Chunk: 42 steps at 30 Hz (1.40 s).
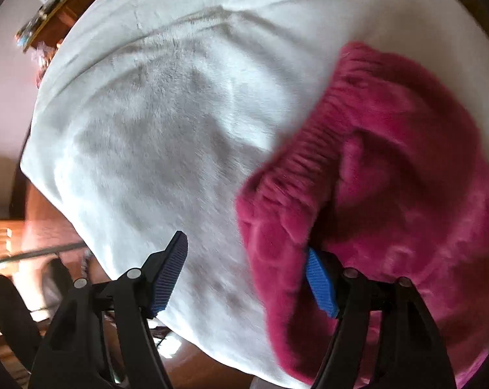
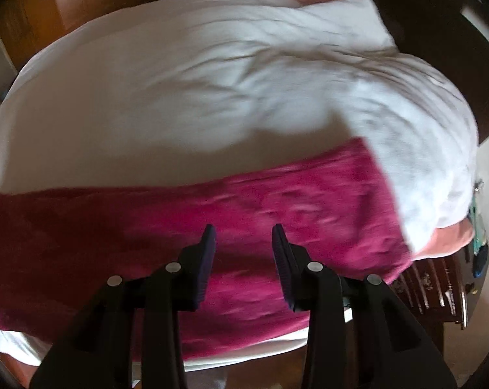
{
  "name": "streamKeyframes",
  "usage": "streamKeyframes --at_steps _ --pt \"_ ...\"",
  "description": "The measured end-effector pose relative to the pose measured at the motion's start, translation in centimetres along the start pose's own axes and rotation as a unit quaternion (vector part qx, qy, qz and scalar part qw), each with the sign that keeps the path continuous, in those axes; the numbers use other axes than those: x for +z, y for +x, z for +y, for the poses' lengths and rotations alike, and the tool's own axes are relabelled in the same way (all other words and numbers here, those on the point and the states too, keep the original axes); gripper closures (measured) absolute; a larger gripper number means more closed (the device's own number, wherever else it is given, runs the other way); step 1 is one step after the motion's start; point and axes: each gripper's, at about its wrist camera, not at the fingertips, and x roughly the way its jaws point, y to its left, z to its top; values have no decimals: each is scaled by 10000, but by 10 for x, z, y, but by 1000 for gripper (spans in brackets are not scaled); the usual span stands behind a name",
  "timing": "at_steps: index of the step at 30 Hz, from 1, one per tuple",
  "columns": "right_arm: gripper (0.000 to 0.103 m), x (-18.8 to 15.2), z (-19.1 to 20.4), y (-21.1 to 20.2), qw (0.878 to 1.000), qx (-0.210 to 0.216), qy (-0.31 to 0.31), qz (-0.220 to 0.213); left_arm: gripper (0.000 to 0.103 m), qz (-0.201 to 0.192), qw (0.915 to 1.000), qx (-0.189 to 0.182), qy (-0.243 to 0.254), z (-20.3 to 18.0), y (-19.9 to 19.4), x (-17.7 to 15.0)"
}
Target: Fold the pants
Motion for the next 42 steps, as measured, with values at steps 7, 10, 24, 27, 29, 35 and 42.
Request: streamKeyframes --at_steps 7,10,24,27,29,35,42 --pt "66 -11 96 4 9988 265 -339 246 23 61 9975 -106 694 13 32 20" --pt "66 -14 125 4 9977 391 -451 323 22 23 9937 -135 1113 11 33 21" --pt "66 -50 120 16 9969 112 182 761 22 -1254 9642 -420 2299 -22 -65 55" --pt "66 -61 87 21 9946 -43 589 851 22 -1639 9512 -353 2590 -46 -82 44" --pt "66 -70 58 26 9910 -129 943 938 22 -1718 9467 -404 2693 -65 -91 37" --pt "66 -94 -31 30 9741 -238 2013 1004 22 -1718 9412 -592 2847 -102 -104 4" --pt "56 -113 -145 28 9390 -59 3346 796 22 -1560 9345 -560 3149 -140 -109 -53"
